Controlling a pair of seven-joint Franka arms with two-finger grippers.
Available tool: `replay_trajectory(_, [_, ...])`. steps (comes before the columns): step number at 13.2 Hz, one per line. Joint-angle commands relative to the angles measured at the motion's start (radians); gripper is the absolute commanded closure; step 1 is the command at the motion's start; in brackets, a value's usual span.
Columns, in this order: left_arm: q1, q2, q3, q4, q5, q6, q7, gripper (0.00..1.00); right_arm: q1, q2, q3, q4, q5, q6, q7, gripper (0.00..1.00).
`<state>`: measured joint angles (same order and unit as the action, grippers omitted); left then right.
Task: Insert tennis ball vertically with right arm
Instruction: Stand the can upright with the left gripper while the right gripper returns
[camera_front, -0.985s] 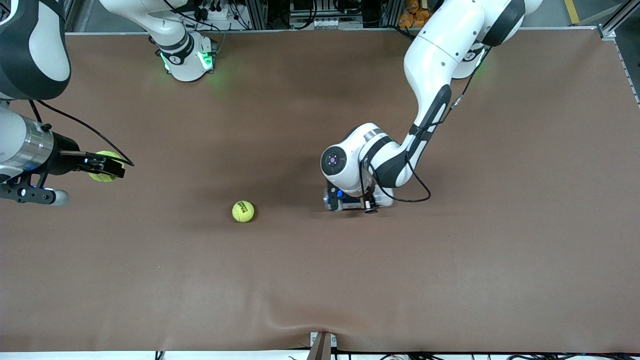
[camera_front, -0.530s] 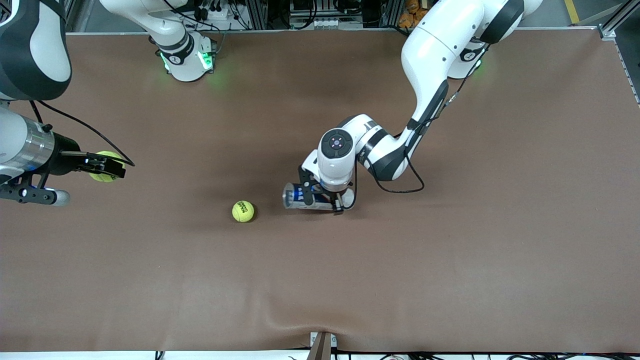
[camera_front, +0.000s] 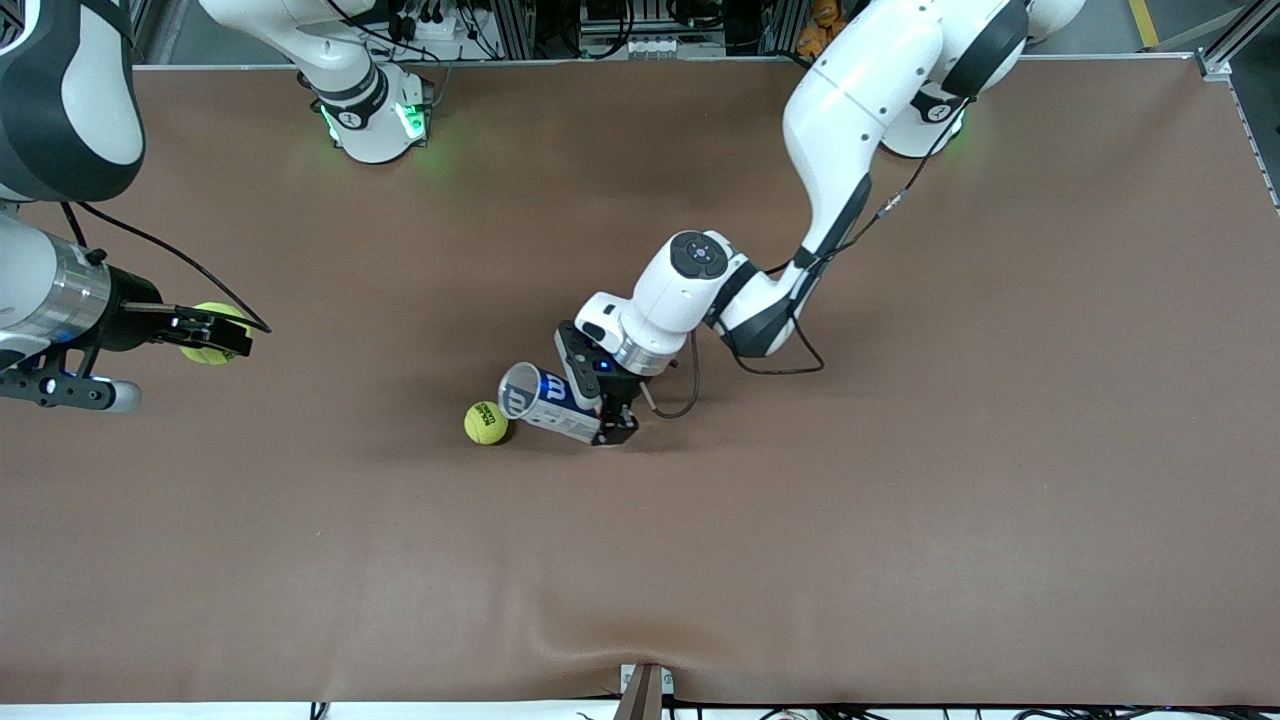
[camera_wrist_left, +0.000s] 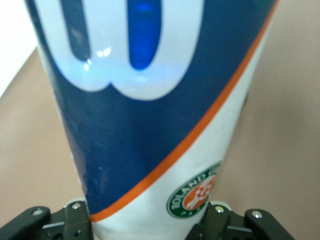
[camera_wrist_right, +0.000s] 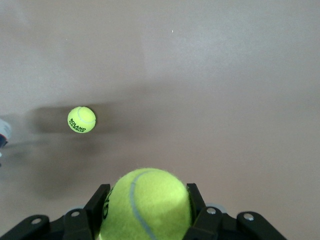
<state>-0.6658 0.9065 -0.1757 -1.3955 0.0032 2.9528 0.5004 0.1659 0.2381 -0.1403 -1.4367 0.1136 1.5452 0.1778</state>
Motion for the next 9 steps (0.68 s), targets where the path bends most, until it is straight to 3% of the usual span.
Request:
replay_trajectory(1, [-0.043, 0.080, 0.004, 0.010, -0.107, 0.220, -0.019, 0.32, -0.005, 0.000, 0.010, 0.010, -0.011, -0.005, 0.000, 1.00])
replay_trajectory(4, [-0.075, 0.140, 0.004, 0.004, -0.187, 0.412, -0.022, 0.33, -0.003, 0.003, 0.010, 0.010, -0.009, 0.003, 0.012, 1.00])
replay_trajectory(9, [-0.067, 0.132, 0.004, -0.126, -0.198, 0.600, -0.066, 0.35, 0.052, 0.012, 0.013, 0.015, 0.008, 0.024, 0.138, 1.00])
